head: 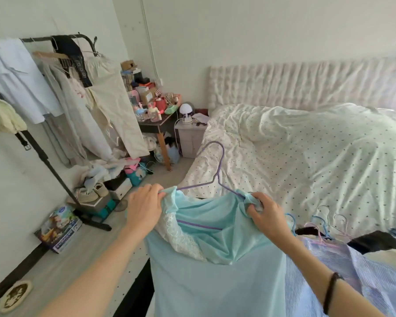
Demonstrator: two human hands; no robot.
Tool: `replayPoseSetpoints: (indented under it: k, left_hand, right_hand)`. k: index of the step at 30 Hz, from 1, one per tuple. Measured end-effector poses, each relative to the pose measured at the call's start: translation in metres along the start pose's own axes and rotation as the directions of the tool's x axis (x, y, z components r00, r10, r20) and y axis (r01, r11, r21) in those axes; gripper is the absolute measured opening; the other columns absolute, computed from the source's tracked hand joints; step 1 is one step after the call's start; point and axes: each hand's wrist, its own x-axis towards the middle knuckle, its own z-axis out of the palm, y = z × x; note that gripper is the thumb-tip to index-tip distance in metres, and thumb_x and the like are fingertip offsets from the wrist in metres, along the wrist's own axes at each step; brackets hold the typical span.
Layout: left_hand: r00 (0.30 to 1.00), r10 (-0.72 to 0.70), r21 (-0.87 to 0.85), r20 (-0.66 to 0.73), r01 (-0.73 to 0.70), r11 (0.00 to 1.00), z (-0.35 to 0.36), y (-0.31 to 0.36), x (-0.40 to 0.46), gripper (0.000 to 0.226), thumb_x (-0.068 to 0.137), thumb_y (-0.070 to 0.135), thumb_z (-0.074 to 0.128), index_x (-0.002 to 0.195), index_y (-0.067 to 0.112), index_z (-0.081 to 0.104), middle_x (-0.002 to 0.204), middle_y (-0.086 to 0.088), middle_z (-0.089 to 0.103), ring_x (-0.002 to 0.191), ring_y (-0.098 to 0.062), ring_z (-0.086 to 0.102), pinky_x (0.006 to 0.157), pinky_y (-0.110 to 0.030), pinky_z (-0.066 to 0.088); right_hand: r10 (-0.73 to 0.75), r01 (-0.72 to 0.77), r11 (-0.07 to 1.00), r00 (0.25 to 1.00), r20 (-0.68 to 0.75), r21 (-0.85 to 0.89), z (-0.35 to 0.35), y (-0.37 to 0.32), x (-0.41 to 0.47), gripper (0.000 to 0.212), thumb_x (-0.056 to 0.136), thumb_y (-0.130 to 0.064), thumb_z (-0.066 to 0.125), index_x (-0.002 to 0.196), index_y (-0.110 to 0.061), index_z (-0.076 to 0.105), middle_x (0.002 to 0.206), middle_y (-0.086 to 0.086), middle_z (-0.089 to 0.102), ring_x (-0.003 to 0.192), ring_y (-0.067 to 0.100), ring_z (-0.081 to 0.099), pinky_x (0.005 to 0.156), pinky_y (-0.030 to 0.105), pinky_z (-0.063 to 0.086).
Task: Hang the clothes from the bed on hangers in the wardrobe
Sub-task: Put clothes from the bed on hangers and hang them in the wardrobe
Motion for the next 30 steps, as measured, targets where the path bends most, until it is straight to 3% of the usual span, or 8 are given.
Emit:
replayPoseSetpoints:
  k: [4, 7, 15, 19, 22, 24, 27, 30]
  left_hand:
    - [0.975, -0.016, 0.021, 0.223, 0.011, 1.0, 0.101, -0.011, 0.017, 0.024, 0.099, 0.033, 0.033, 0.105, 0.021, 0.054, 0.098, 0.003, 0.055, 0.094, -0.018, 0.053, 0.072, -0.029, 0.028]
    - [0.947, -0.044, 0.023, 0.319, 0.038, 0.999, 0.167, -0.018, 0.025, 0.026, 0.099, 0.033, 0.035, 0.103, 0.017, 0.055, 0.103, -0.001, 0.058, 0.096, -0.023, 0.054, 0.074, -0.032, 0.033]
    - [0.923, -0.001, 0.061, 0.385, -0.024, 0.998, 0.287, -0.027, 0.056, 0.026, 0.099, 0.028, 0.039, 0.106, 0.012, 0.058, 0.1, -0.01, 0.06, 0.094, -0.03, 0.054, 0.073, -0.037, 0.035]
    - [0.886, -0.093, -0.002, 0.453, 0.105, 0.994, 0.323, -0.031, 0.057, 0.026, 0.098, 0.019, 0.038, 0.114, 0.014, 0.059, 0.11, -0.009, 0.06, 0.101, -0.029, 0.054, 0.082, -0.04, 0.038]
    - [0.769, -0.161, -0.106, 0.618, 0.284, 0.953, 0.34, -0.033, 0.042, 0.032, 0.099, 0.02, 0.037, 0.124, 0.014, 0.056, 0.126, -0.008, 0.057, 0.114, -0.026, 0.052, 0.095, -0.038, 0.04]
    - [0.755, -0.135, -0.205, 0.642, 0.338, 0.919, 0.341, -0.029, 0.031, 0.038, 0.099, 0.026, 0.036, 0.132, 0.012, 0.05, 0.136, -0.008, 0.05, 0.124, -0.024, 0.045, 0.105, -0.036, 0.034]
    - [0.815, -0.022, -0.254, 0.58, 0.207, 0.945, 0.333, -0.015, 0.011, 0.046, 0.099, 0.034, 0.036, 0.141, 0.015, 0.038, 0.151, -0.004, 0.029, 0.14, -0.02, 0.021, 0.114, -0.035, 0.014]
    - [0.74, 0.179, -0.231, 0.648, -0.033, 0.972, 0.322, -0.002, -0.025, 0.058, 0.091, 0.05, 0.025, 0.142, 0.024, 0.035, 0.154, -0.003, 0.016, 0.143, -0.026, 0.01, 0.113, -0.042, 0.007]
  right_hand:
    - [0.121, -0.108, 0.989, 0.985, 0.122, -0.105, 0.051, 0.072, 0.035, 0.024, 0.08, -0.02, 0.054, 0.102, -0.013, 0.062, 0.098, 0.007, 0.064, 0.089, 0.028, 0.058, 0.074, 0.035, 0.043]
    - [0.189, -0.163, 0.976, 0.964, 0.188, -0.148, 0.085, 0.116, 0.058, 0.022, 0.081, -0.012, 0.056, 0.102, -0.01, 0.063, 0.098, 0.01, 0.064, 0.093, 0.03, 0.057, 0.073, 0.031, 0.039]
    - [0.371, -0.339, 0.917, 0.918, 0.14, -0.209, 0.155, 0.193, 0.095, 0.025, 0.088, -0.014, 0.054, 0.112, -0.007, 0.059, 0.111, 0.013, 0.061, 0.105, 0.032, 0.053, 0.081, 0.033, 0.038]
    - [0.429, -0.398, 0.893, 0.894, 0.131, -0.21, 0.177, 0.217, 0.099, 0.028, 0.088, -0.014, 0.054, 0.114, -0.005, 0.059, 0.112, 0.016, 0.06, 0.108, 0.034, 0.052, 0.086, 0.035, 0.036]
    - [0.406, -0.373, 0.89, 0.91, 0.083, -0.262, 0.187, 0.224, 0.094, 0.027, 0.09, -0.017, 0.052, 0.112, -0.003, 0.061, 0.108, 0.017, 0.061, 0.105, 0.035, 0.051, 0.088, 0.038, 0.037]
    - [0.316, -0.302, 0.907, 0.949, 0.003, -0.293, 0.189, 0.22, 0.088, 0.032, 0.091, -0.026, 0.048, 0.111, -0.005, 0.062, 0.107, 0.015, 0.062, 0.101, 0.036, 0.054, 0.087, 0.042, 0.04]
    - [0.096, -0.098, 0.927, 0.995, -0.024, -0.363, 0.189, 0.212, 0.071, 0.045, 0.087, -0.039, 0.042, 0.113, -0.008, 0.062, 0.113, 0.011, 0.062, 0.104, 0.032, 0.056, 0.093, 0.041, 0.038]
    - [-0.001, 0.063, 0.887, 0.991, 0.134, -0.457, 0.191, 0.209, 0.038, 0.05, 0.085, -0.044, 0.042, 0.12, -0.012, 0.06, 0.129, 0.012, 0.055, 0.123, 0.029, 0.045, 0.104, 0.04, 0.026]
